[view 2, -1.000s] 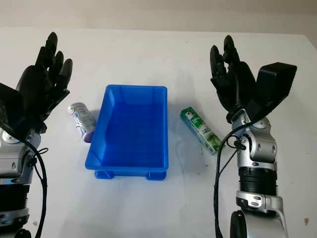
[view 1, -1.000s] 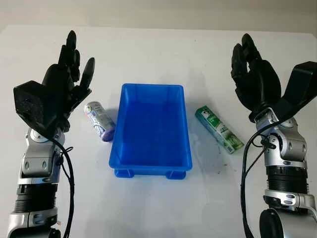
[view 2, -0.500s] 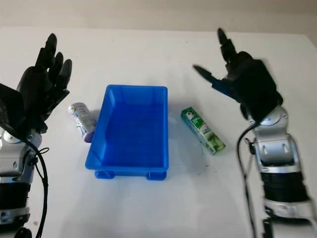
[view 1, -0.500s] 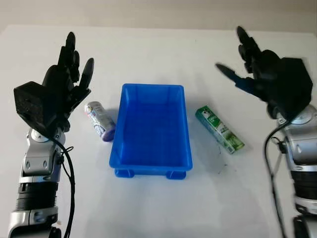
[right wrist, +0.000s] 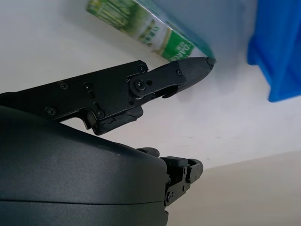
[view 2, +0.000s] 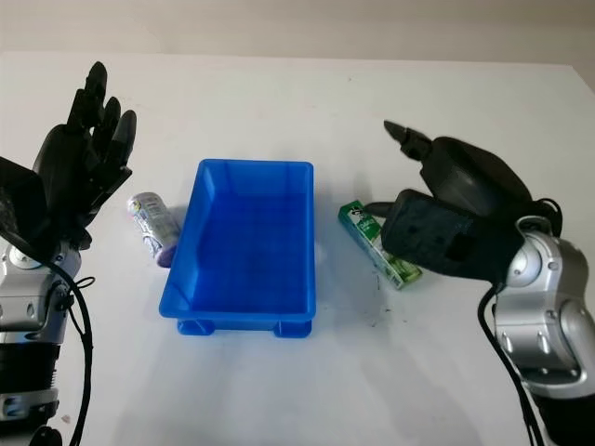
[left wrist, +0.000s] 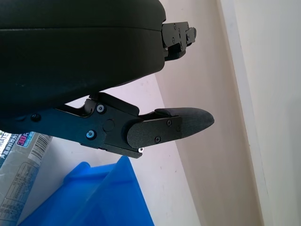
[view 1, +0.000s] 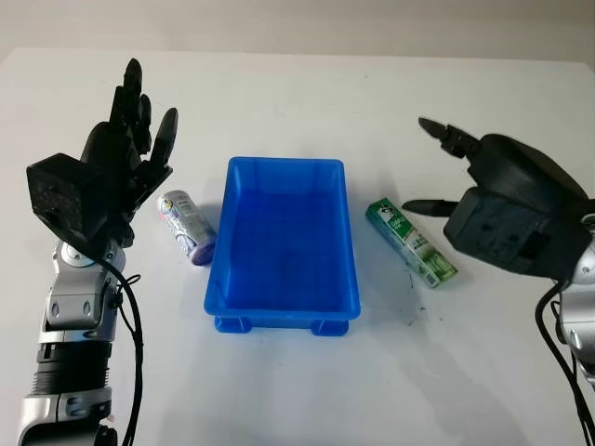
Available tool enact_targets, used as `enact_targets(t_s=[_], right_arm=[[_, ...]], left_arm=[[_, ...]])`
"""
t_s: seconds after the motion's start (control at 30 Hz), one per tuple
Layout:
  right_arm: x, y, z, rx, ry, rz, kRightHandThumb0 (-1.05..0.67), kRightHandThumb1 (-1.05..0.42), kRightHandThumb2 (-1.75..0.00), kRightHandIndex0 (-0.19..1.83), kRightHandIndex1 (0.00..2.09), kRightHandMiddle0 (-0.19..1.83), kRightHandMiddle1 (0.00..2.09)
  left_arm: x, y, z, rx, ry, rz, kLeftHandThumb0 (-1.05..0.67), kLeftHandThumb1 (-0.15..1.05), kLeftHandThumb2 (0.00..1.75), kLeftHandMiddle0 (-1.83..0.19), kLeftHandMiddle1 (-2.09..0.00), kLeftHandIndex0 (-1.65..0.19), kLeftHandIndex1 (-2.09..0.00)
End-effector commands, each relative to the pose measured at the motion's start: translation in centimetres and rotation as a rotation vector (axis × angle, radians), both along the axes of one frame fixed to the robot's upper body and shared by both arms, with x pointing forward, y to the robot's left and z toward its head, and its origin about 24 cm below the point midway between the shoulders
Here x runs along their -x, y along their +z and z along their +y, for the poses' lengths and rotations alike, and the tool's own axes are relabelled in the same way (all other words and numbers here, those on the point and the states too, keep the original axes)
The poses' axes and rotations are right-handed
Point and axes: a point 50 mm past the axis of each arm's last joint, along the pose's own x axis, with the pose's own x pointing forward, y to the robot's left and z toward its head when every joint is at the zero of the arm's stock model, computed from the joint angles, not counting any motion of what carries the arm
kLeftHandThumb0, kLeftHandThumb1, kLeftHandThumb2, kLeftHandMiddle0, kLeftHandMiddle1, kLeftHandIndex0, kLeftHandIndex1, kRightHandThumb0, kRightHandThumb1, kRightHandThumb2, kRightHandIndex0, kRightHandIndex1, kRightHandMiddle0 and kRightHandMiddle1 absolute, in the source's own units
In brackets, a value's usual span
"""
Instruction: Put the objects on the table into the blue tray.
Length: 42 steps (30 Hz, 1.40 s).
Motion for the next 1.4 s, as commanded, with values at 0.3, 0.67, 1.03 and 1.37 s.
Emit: enact_targets(t_s=[0.3, 0.67, 1.03, 1.37], right_arm=[[-1.3, -3.1, 0.9, 0.091, -0.036, 0.066, -0.74, -1.02, -0.05, 0.36, 0.17, 0.26, 0.06], [-2.2, -5.4, 1.4, 0.207, 0.032, 0.192, -0.81, -1.05, -0.1, -0.19, 1.5, 0.22, 0.39], [-1.9, -6.0, 2.0, 0.365, 0.086, 0.148, -0.76, -1.05, -0.09, -0.11, 1.94, -0.05, 1.4], [-1.5, -5.3, 2.2, 0.388, 0.108, 0.003, -0.54, -1.04, -0.07, 0.68, 2.09, 0.2, 2.08]], left_arm=[[-0.2, 0.6, 0.1, -0.002, -0.002, -0.031, -0.57, 1.05, 0.53, 0.13, -0.05, 0.14, -0.05], [-0.2, 0.7, 0.2, -0.009, 0.002, -0.034, -0.57, 1.05, 0.52, 0.11, -0.06, 0.13, -0.06], [-0.2, 0.7, 0.0, -0.005, 0.0, -0.032, -0.57, 1.05, 0.52, 0.11, -0.06, 0.13, -0.05], [-0.3, 0.7, -0.1, -0.006, -0.001, -0.034, -0.57, 1.05, 0.52, 0.13, -0.05, 0.14, -0.05]])
